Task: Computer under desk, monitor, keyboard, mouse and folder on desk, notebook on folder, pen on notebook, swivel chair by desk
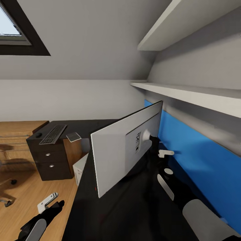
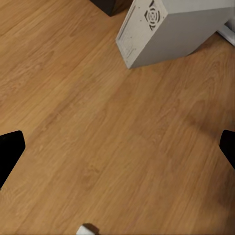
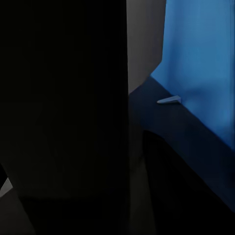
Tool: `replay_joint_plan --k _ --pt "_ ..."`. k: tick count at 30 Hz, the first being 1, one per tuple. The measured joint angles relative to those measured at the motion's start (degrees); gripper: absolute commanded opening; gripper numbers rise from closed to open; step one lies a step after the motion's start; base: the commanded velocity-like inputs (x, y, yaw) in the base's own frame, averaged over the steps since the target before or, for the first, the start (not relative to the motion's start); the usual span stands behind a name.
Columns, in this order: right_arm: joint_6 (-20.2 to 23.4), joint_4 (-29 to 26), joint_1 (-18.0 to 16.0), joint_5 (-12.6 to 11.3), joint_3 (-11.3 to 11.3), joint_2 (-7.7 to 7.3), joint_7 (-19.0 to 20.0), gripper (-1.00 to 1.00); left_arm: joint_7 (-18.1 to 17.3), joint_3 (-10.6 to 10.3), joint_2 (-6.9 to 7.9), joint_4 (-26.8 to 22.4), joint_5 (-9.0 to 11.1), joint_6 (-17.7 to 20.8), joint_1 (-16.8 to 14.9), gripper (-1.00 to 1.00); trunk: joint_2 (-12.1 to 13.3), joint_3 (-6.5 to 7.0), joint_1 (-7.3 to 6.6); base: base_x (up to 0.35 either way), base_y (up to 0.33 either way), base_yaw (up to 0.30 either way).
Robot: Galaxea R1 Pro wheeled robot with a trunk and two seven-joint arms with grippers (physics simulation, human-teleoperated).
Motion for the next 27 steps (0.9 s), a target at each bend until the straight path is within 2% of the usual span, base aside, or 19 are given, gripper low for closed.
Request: replay_joint_plan --k 27 --pt "0.0 0.0 0.0 -0.3 0.0 -0.1 0.0 -1.0 0.0 0.0 0.0 0.0 0.1 0.0 0.0 1.0 0.0 0.0 0.0 0.0 -0.014 0.0"
